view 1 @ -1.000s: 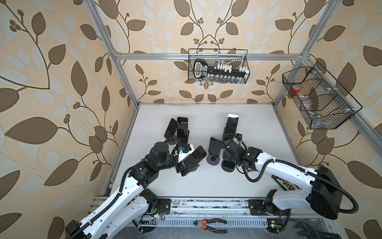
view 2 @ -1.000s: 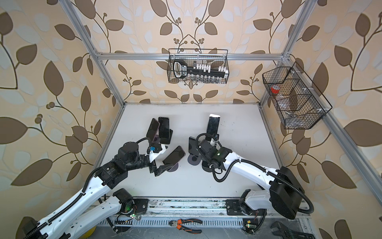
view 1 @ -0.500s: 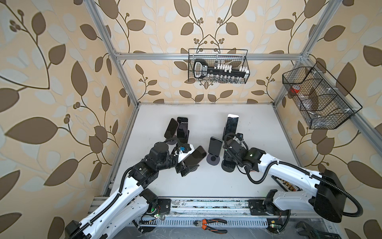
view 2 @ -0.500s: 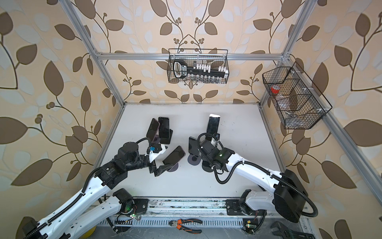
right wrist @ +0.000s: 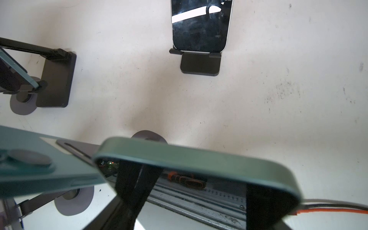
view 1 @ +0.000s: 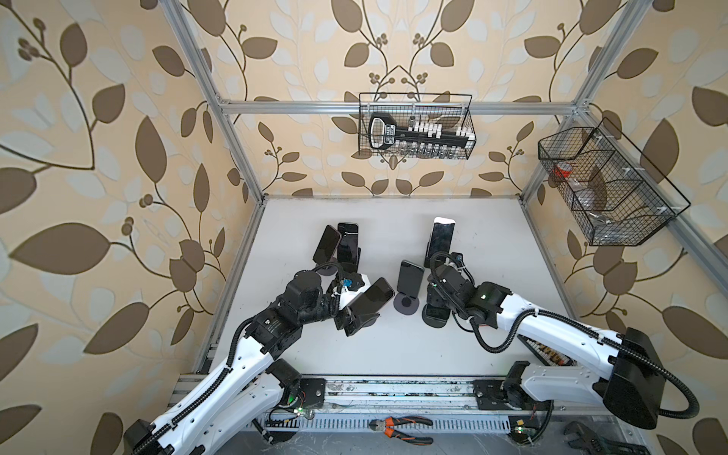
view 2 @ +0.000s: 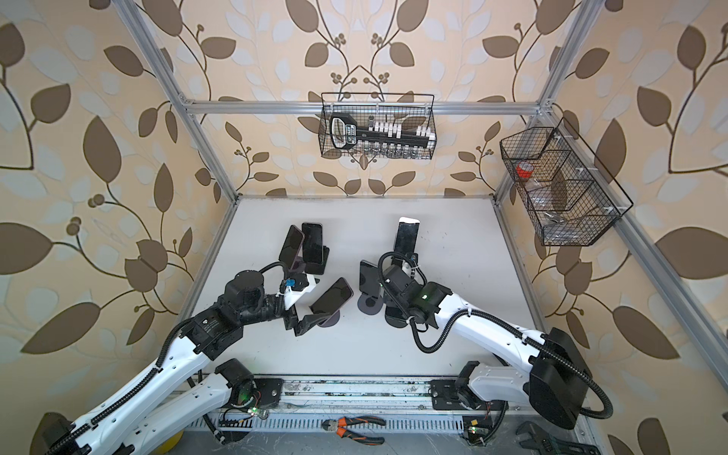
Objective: Remove the phone from the phone stand
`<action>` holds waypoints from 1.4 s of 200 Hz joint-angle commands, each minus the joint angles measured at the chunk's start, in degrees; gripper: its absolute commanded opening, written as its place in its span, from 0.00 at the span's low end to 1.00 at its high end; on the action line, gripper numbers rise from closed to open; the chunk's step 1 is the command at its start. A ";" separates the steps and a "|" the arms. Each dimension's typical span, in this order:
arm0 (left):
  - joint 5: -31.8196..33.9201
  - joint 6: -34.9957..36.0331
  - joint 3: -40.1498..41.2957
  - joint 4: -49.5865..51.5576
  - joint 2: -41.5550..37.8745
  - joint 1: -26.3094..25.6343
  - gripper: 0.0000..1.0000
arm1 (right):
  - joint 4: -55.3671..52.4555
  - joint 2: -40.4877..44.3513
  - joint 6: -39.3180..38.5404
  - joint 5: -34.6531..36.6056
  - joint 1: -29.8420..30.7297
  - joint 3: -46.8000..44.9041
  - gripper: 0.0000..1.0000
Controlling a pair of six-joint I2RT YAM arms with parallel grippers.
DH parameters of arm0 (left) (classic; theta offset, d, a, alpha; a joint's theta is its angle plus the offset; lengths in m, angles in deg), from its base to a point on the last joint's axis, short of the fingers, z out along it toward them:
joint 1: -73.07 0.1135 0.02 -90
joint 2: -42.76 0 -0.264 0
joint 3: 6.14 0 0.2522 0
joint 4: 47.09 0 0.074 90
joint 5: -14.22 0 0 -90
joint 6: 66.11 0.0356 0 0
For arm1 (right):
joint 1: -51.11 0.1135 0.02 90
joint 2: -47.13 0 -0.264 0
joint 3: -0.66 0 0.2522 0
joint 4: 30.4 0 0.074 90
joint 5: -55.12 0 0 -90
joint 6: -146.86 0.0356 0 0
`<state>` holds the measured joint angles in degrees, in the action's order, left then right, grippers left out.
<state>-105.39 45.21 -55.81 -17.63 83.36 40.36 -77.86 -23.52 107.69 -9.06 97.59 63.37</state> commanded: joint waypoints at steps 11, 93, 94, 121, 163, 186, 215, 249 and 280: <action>-0.72 -0.42 -2.42 -1.52 -0.35 -0.74 0.98 | 0.12 1.71 -2.08 -0.91 -0.09 1.75 0.63; -1.15 -0.32 -3.74 -0.61 0.18 -0.69 0.98 | -1.46 3.15 -3.28 -0.84 -0.17 2.38 0.62; -1.16 -0.32 -3.83 -0.60 0.18 -0.74 0.98 | -1.46 3.24 -3.32 -0.85 -0.17 2.38 0.62; -1.38 -0.58 -4.00 -0.68 0.62 -0.75 0.98 | -1.80 4.76 -3.93 -0.50 -0.18 2.34 0.60; -1.60 -1.07 -5.02 -1.62 1.74 -0.77 0.98 | -2.58 6.64 -5.24 -0.55 -0.63 2.80 0.58; -1.85 -2.17 -5.67 -3.11 2.37 -0.77 0.98 | -3.48 7.56 -6.30 -0.99 -0.73 3.77 0.56; -2.04 -2.82 -6.20 -3.96 3.21 -0.71 0.98 | -4.75 8.72 -7.22 -1.08 -0.97 5.28 0.54; -2.12 -4.76 -6.63 -5.67 4.04 -0.71 0.97 | -6.41 8.93 -9.25 -2.56 -2.30 7.61 0.51; -2.22 -5.54 -8.33 -6.21 5.37 -0.83 0.97 | -7.99 8.43 -13.05 -5.66 -5.70 10.42 0.51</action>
<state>-105.87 41.15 -60.13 -20.64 88.08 40.36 -84.50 -15.54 98.55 -12.38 94.20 70.06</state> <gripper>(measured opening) 0.971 0.721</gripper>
